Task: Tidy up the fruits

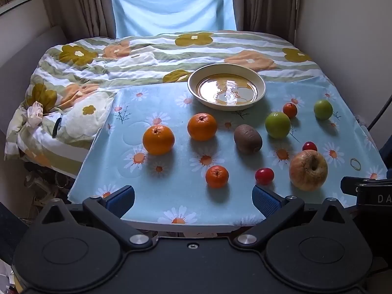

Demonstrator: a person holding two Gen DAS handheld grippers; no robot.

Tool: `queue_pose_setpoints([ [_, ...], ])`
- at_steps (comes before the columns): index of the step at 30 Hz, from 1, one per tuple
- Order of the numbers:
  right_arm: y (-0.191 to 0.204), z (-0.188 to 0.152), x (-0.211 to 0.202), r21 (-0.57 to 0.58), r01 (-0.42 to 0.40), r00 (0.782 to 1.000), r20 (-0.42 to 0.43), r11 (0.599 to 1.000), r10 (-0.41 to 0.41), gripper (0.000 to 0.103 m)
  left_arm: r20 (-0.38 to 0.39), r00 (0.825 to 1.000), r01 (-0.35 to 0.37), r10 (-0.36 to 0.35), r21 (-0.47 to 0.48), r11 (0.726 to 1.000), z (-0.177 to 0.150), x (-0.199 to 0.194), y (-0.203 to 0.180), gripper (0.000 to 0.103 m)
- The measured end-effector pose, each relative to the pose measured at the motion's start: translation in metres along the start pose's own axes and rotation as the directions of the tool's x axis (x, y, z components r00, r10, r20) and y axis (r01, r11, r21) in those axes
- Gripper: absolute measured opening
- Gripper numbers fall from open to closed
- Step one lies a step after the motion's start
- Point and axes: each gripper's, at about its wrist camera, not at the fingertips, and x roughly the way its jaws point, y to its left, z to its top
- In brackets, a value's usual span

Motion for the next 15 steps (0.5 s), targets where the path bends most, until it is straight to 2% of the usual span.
queue_pose_setpoints([
  [4,0.001,0.0,-0.002,-0.005,0.002,1.0,0.002,1.0,-0.002,0.103,0.02,1.0,-0.019,0.018,0.018,1.0,-0.004,-0.003,-0.001,0.103],
  [15,0.004,0.001,-0.006,-0.011,-0.002,1.0,0.018,1.0,0.002,0.103,0.025,1.0,-0.016,0.016,0.001,1.0,0.0,-0.006,0.0,0.103],
])
